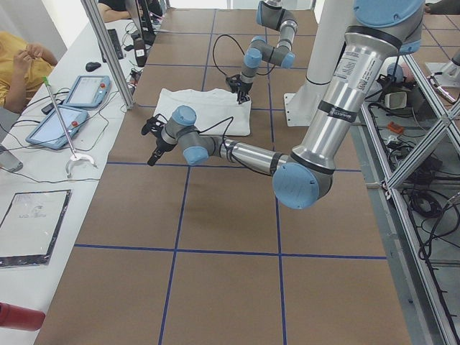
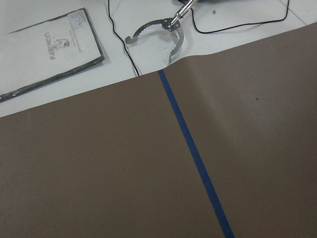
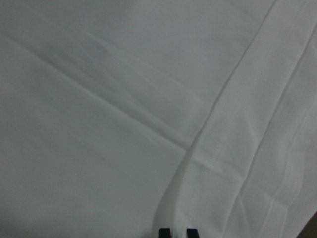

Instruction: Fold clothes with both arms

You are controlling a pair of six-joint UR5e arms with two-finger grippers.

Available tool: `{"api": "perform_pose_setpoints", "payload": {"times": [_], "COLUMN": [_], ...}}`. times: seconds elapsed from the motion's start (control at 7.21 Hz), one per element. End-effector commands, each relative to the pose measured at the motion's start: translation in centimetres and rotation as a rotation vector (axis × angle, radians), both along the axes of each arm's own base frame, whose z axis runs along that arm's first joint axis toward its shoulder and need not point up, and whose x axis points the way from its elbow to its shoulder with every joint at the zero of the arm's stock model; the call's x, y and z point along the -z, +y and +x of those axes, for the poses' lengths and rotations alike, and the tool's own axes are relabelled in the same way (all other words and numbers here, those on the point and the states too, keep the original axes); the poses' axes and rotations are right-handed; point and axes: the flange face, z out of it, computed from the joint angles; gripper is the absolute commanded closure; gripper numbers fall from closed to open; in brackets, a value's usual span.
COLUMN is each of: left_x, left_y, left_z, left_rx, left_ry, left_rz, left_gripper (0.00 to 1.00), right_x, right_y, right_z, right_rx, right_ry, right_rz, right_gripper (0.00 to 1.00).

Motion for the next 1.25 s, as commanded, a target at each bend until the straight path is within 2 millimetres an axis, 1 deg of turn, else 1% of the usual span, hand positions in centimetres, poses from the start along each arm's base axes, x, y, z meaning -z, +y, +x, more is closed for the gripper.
{"api": "perform_pose_setpoints", "payload": {"times": [0.0, 0.14, 0.28, 0.42, 0.56, 0.69, 0.83, 0.97, 1.11], "left_x": [-0.3, -0.3, -0.3, -0.2, -0.2, -0.5, -0.5, -0.4, 0.2], "left_y": [0.2, 0.2, 0.2, 0.2, 0.2, 0.3, 0.4, 0.4, 0.6], "left_z": [0.0, 0.0, 0.0, 0.0, 0.0, -0.1, -0.1, -0.1, -0.2], "left_rx": [-0.002, -0.002, -0.002, -0.002, -0.002, -0.002, -0.002, -0.003, -0.012], "left_ry": [0.000, 0.000, 0.000, 0.001, 0.002, 0.000, 0.000, 0.002, 0.012], "left_rz": [-0.004, -0.003, -0.003, -0.001, 0.000, -0.004, -0.003, -0.002, 0.003], "left_gripper": [0.00, 0.00, 0.00, 0.00, 0.00, 0.00, 0.00, 0.00, 0.00], "right_x": [0.1, -0.4, -1.9, -4.5, -6.7, -7.2, -7.7, -6.8, -5.3], "right_y": [-0.4, -0.7, 0.1, 1.3, 2.1, 4.0, 5.7, 5.7, 3.8], "right_z": [0.6, 1.1, 3.8, 7.4, 8.9, 7.8, 6.8, 6.7, 7.9], "right_rx": [-0.011, -0.023, -0.034, -0.056, -0.112, -0.192, -0.222, -0.225, -0.249], "right_ry": [0.005, 0.011, 0.006, -0.007, -0.002, -0.013, -0.009, -0.030, -0.062], "right_rz": [-0.002, -0.009, -0.008, -0.017, -0.054, -0.100, -0.097, -0.092, -0.086], "right_gripper": [1.00, 1.00, 1.00, 1.00, 1.00, 0.84, 0.24, 0.00, 0.00]}}
